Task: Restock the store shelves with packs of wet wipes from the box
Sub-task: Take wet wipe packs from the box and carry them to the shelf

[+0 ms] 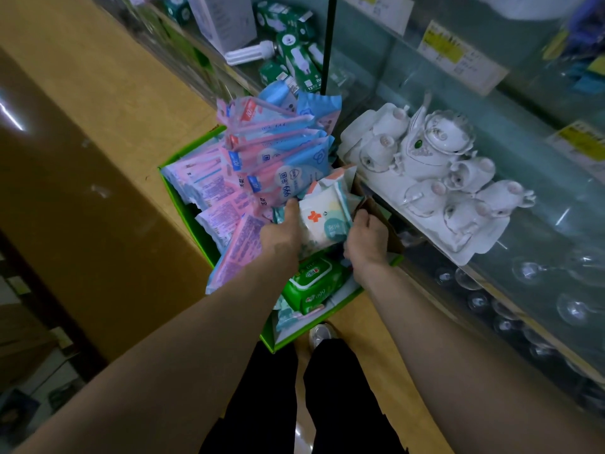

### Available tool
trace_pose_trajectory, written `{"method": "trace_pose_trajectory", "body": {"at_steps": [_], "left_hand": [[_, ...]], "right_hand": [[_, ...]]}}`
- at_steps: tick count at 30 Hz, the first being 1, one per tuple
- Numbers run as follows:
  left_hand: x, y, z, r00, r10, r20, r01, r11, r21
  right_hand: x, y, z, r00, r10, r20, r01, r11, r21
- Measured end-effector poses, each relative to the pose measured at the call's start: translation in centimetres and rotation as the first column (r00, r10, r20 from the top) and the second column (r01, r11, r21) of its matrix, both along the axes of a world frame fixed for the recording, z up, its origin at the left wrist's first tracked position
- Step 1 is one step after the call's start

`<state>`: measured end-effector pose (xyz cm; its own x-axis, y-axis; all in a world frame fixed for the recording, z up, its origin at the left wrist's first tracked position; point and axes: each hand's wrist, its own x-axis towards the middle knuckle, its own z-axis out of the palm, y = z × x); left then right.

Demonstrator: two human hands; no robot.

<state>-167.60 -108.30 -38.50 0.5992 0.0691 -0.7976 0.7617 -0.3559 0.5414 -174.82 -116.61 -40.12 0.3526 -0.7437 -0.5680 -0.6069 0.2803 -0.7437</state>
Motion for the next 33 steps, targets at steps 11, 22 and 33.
{"method": "trace_pose_trajectory", "body": {"at_steps": [11,22,33], "left_hand": [[0.0,0.0,0.9,0.993,-0.086,-0.081,0.084,0.996,-0.029],[1.1,-0.4,1.6,0.995,-0.089,0.047,0.09,0.996,-0.024],[1.6,0.0,1.4,0.984,-0.071,0.161,0.057,0.995,0.086]], "right_hand": [[0.7,-1.2,0.9,0.964,0.265,-0.026,-0.258,0.955,0.148],[1.2,-1.0,1.1,0.979,0.205,-0.004,-0.205,0.977,0.055],[1.7,-0.4,2.2,0.96,0.28,0.029,-0.276,0.957,-0.084]]}}
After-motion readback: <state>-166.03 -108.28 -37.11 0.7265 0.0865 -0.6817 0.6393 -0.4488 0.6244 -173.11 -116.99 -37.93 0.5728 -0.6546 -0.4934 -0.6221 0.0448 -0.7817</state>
